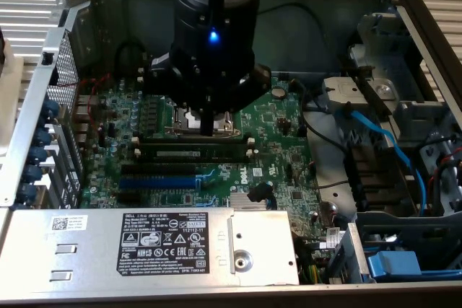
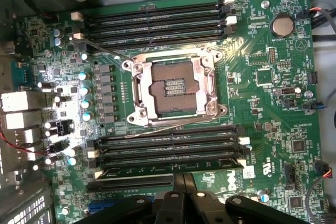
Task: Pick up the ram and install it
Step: 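Press down the ram until it locks into place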
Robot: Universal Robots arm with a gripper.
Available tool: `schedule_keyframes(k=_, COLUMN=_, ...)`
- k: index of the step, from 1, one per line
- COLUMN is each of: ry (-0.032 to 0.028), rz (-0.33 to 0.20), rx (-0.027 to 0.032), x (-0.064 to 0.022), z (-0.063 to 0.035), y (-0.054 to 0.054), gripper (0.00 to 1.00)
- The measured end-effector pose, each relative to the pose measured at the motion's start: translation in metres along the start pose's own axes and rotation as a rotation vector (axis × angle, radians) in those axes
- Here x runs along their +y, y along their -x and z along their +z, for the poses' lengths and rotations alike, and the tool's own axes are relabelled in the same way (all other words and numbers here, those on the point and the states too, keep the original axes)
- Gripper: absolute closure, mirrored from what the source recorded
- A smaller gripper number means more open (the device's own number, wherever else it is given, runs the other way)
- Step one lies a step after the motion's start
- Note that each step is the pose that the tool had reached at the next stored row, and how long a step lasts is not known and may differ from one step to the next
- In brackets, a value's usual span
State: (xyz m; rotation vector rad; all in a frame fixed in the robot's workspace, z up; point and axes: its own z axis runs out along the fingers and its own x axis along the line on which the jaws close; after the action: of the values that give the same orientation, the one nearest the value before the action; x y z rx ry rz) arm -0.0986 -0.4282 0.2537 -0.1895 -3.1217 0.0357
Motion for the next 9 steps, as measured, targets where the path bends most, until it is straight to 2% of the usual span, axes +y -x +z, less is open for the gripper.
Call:
schedule_keyframes(k=1, ry=0.0005, rz=0.0, rx=-0.007, x=-0.0003, z=0.0, y=0.0001, gripper=0.9)
schedule_keyframes(k=2, ry=0.0004, rz=0.0, rx=-0.0105, x=-0.0012, z=-0.0001, y=0.0004, gripper=0.9)
schedule_keyframes(k=4, ry=0.0008, rz=0.0, rx=-0.0143, x=-0.0039, z=-0.0001, y=0.0011, gripper=0.9)
schedule_keyframes(k=8, ry=0.0024, rz=0.001, rx=-0.028, x=-0.0082, z=-0.0003, y=0.0019, gripper=0.9)
schedule_keyframes(k=9, ry=0.0025, rz=0.001, rx=-0.0289, x=-0.0082, z=-0.0003, y=0.002, gripper=0.9)
